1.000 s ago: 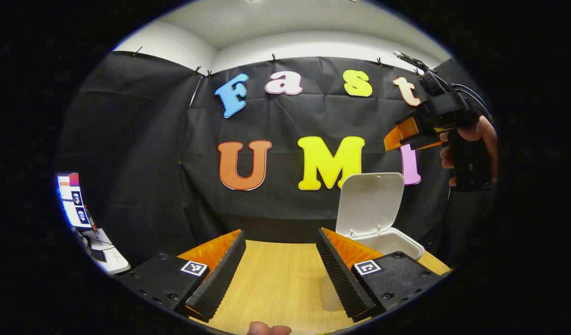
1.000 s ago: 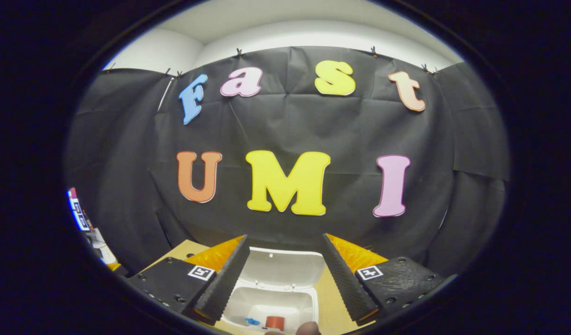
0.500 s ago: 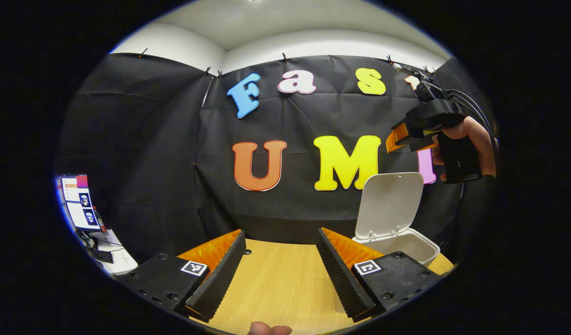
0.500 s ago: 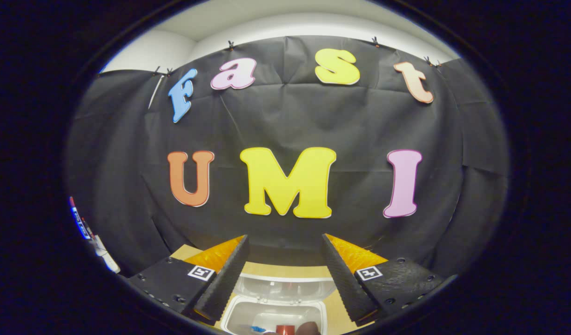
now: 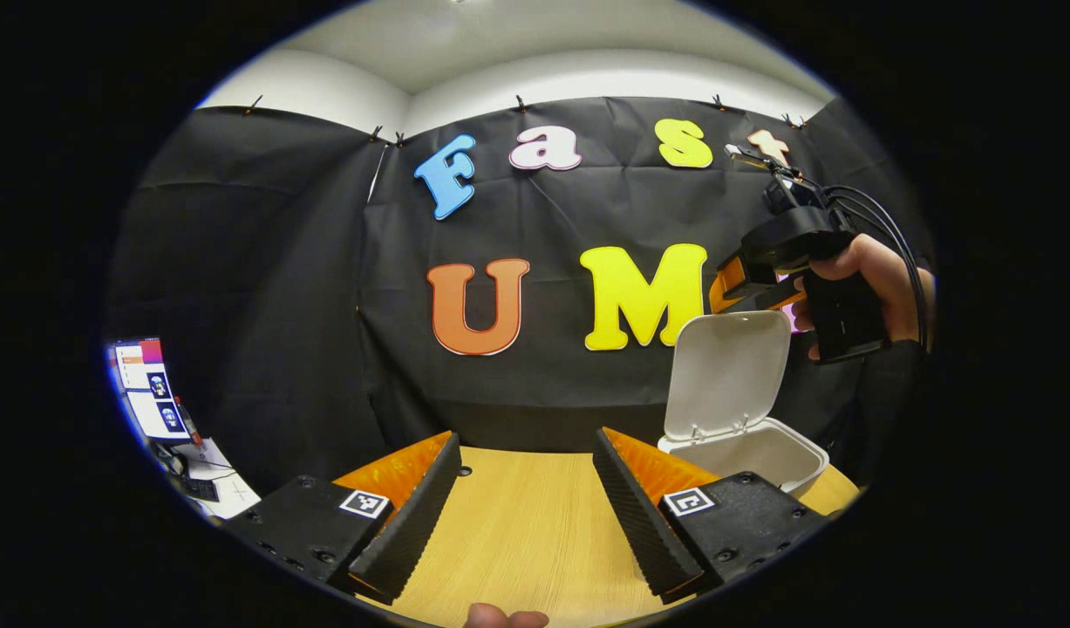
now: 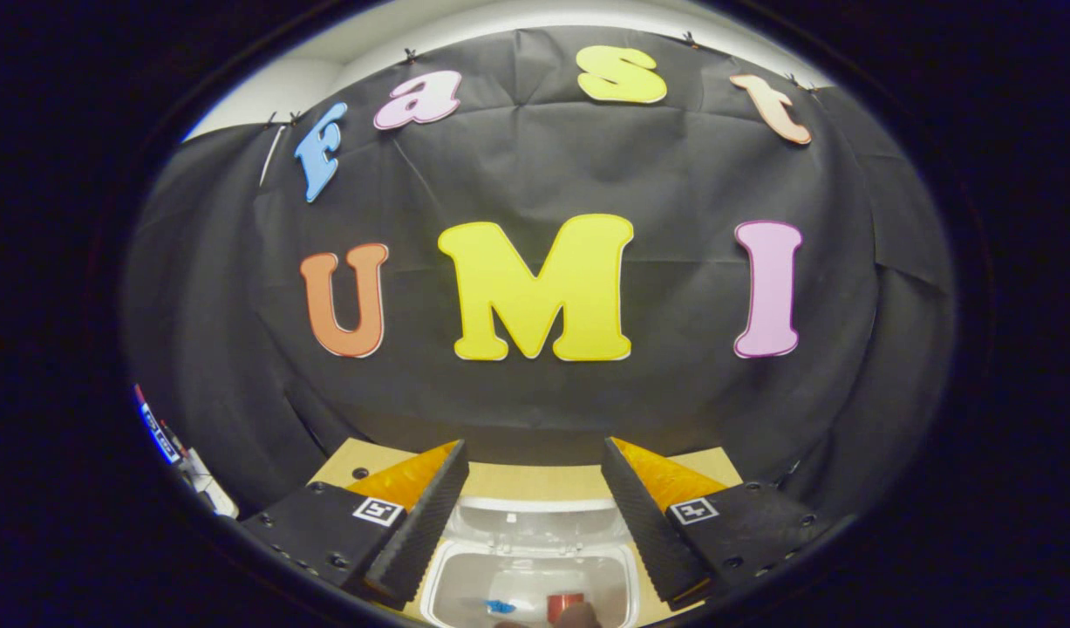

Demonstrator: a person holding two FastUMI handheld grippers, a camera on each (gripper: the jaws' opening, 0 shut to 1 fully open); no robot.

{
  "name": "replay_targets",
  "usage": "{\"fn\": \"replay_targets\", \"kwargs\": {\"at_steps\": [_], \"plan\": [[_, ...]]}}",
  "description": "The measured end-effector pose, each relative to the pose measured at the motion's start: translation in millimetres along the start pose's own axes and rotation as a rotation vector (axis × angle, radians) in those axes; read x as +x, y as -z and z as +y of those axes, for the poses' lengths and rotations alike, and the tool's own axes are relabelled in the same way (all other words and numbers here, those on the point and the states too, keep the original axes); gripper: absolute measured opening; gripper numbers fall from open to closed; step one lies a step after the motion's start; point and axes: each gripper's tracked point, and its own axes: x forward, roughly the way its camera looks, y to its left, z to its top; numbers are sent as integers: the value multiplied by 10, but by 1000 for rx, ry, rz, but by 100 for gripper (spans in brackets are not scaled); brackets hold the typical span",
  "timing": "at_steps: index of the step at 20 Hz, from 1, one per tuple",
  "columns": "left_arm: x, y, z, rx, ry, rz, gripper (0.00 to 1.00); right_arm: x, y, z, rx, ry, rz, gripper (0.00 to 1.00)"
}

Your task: Press the lid of the desktop garbage bin to open it, pick up the crumpled paper on the desktop and throw it into the bin, then pick up the pop can on the desktop and drop it into the bin, and finally close the garbage bin lid.

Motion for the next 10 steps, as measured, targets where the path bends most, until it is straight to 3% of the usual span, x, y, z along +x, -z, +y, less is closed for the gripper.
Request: {"fn": "replay_targets", "kwargs": {"at_steps": [5,10], "plan": [[-86,7,107,-10,-6,-3,98,-118,143,-18,-10,15,-5,95],[-215,12,198,-30,-6,-16,98,-363,563,-16,-9,26,59,95]]}}
